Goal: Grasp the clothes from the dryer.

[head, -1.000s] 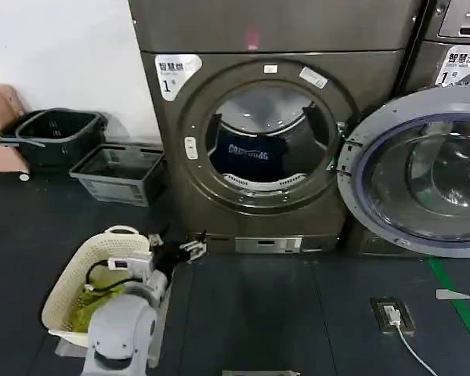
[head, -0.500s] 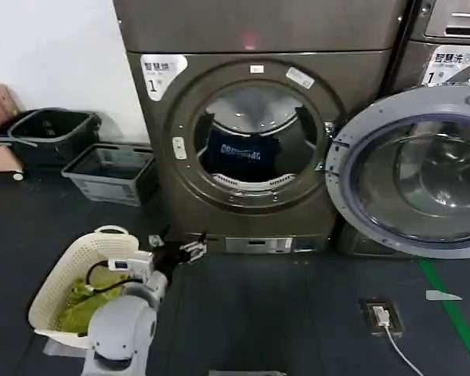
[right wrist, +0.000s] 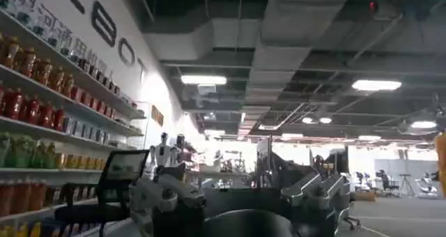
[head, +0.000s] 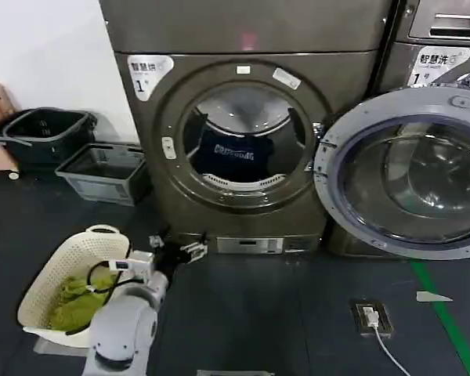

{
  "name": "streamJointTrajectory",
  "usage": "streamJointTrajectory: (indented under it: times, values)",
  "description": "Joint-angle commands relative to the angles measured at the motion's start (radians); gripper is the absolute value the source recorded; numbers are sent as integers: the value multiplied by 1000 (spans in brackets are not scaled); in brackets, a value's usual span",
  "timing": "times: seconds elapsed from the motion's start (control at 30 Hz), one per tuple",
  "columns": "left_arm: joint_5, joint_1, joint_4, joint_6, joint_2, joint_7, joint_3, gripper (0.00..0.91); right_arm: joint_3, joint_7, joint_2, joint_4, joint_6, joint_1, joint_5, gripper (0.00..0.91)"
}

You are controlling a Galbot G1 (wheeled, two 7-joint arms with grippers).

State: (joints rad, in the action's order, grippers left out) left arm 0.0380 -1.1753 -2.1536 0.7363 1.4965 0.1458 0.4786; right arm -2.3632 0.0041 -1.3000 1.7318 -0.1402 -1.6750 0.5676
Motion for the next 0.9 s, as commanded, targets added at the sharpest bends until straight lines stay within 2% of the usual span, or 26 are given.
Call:
streamJointTrajectory:
  times: [0.03, 0.9]
  values:
    - [13, -2, 2, 49, -1, 2, -2, 907, 1, 3, -1, 0, 1, 0, 0, 907]
    - [15, -5, 3, 49, 0, 22, -7, 907, 5, 11, -2, -9, 10, 2, -3, 907]
